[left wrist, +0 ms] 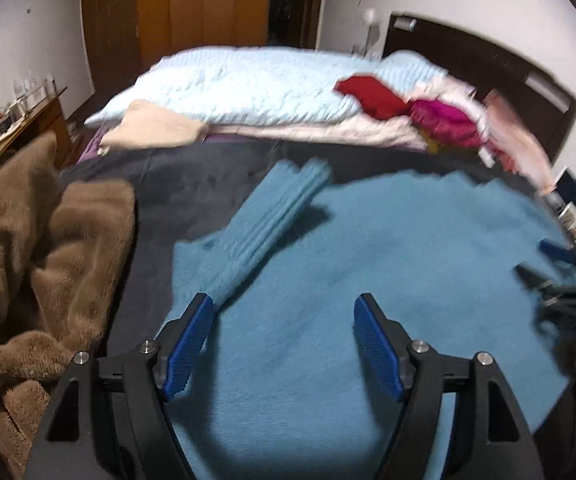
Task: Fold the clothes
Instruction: 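Release the hem and smooth the folded sweater with both grippers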
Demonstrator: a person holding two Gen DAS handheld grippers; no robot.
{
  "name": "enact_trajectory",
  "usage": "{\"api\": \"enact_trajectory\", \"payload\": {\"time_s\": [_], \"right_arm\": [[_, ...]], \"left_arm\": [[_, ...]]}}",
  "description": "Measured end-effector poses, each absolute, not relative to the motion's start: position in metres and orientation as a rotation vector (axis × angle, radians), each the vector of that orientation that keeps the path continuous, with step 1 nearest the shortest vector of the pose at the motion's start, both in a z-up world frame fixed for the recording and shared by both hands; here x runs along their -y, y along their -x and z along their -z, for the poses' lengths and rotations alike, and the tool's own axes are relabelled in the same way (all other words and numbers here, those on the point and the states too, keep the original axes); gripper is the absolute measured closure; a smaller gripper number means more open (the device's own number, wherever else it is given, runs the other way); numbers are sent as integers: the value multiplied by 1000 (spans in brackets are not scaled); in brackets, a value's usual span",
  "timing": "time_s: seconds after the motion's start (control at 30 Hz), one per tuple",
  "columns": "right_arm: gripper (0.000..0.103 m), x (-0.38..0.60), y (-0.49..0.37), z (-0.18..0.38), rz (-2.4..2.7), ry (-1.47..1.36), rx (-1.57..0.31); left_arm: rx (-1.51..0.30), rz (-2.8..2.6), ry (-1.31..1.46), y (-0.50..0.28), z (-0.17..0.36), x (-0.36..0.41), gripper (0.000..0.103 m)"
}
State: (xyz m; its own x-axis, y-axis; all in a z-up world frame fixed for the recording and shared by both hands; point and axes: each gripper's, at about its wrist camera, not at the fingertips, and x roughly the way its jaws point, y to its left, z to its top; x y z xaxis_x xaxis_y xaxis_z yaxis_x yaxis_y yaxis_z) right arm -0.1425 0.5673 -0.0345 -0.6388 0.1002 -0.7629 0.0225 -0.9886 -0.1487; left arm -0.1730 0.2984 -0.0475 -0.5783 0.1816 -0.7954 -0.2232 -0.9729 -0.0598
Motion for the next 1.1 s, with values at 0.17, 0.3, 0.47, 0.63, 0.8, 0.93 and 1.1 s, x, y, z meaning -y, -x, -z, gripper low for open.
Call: {"api": "enact_trajectory", "payload": {"time_s": [0.17, 0.3, 0.47, 0.63, 0.8, 0.93, 1.1], "right_arm": [[13, -592, 141, 40, -2845, 1347, 2], [13, -589, 136, 41, -2851, 1320, 41], [13, -587, 133, 40, -2862, 1308, 24], [13, -587, 135, 39, -2863, 1306, 22], [12, -589, 136, 39, -2867, 1311, 12], [12, -589, 133, 39, -2869, 1313, 7], [12, -590, 122, 40, -2882, 1325, 7]], "left_arm": [[-79, -2589, 1360, 178, 57, -297, 24], [34, -2574, 1444, 195, 52, -291, 23], [169, -2576, 1502, 211, 52, -281, 23], [120, -2602, 1491, 201, 54, -280, 23], [14, -2602, 1457, 189, 59, -281, 22], [-36, -2601, 1426, 180, 60, -281, 20], [-38, -2605, 1375, 167, 62, -277, 20]]}}
